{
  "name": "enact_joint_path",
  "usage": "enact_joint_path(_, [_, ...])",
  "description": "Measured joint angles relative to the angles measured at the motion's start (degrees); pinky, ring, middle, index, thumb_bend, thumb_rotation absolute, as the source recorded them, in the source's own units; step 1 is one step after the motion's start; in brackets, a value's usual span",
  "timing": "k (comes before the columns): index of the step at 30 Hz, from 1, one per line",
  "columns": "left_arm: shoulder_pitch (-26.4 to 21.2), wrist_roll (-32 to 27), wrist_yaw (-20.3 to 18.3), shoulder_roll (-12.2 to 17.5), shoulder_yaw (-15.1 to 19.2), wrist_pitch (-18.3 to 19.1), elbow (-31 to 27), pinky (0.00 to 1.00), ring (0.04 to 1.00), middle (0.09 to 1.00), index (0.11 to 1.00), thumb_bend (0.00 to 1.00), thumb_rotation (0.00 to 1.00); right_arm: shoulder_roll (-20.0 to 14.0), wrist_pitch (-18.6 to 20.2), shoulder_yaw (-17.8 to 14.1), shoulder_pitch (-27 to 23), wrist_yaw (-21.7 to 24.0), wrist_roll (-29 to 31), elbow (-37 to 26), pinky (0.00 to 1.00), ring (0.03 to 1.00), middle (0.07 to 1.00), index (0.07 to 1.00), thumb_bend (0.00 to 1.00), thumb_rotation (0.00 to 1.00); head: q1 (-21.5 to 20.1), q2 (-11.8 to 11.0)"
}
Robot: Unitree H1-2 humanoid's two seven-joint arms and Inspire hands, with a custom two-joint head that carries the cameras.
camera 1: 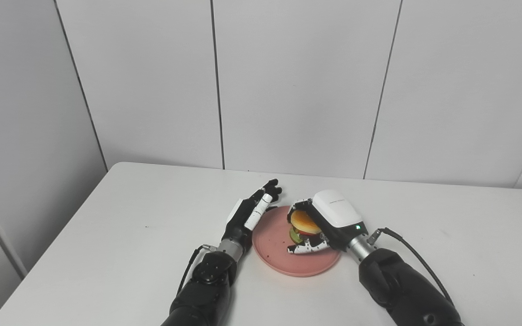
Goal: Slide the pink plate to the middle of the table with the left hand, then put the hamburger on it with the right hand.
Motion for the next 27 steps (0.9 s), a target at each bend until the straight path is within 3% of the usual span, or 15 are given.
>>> enact_joint_path(8, [0.15, 0.01, -0.02, 0.03, -0.04, 0.00, -0.39, 0.85, 0.908, 0.899, 0.886, 0.83, 0.86, 1.50, -0.38, 0.77, -1.46, -0.14, 0.10, 3.23, 0.22, 0.282, 0.365, 0.481, 0.50, 0.16, -0.26, 0.09])
enact_joint_path(15, [0.33, 0.50, 0.00, 0.14, -0.34, 0.00, -0.66, 0.84, 0.907, 0.907, 0.892, 0.82, 0.87, 2.35, -1.98, 1.04, -2.72, -2.84, 1.35, 8.64, 0.20, 0.261, 0.345, 0.478, 0.50, 0.16, -0.62, 0.18])
enact_joint_path(25, [0.45, 1.00, 0.12, 0.11, -0.34, 0.04, -1.02, 0.85, 0.919, 0.930, 0.930, 0.79, 0.87, 2.19, -2.32, 1.58, -3.16, -2.18, 2.36, 9.36, 0.27, 0.346, 0.441, 0.488, 0.50, 0.18, -0.97, 0.44])
enact_joint_path(26, [0.50, 1.03, 0.12, 0.11, -0.34, 0.05, -1.14, 0.85, 0.926, 0.941, 0.937, 0.79, 0.87, 2.09, -2.18, 1.58, -3.16, -1.52, 2.48, 8.96, 0.29, 0.370, 0.463, 0.510, 0.53, 0.27, -1.14, 0.53])
enact_joint_path(27, [0.54, 1.04, 0.11, 0.11, -0.34, 0.05, -1.25, 0.85, 0.944, 0.963, 0.950, 0.78, 0.86, 1.96, -1.99, 1.61, -3.14, -0.86, 2.64, 8.41, 0.34, 0.416, 0.504, 0.566, 0.61, 0.53, -1.23, 0.61])
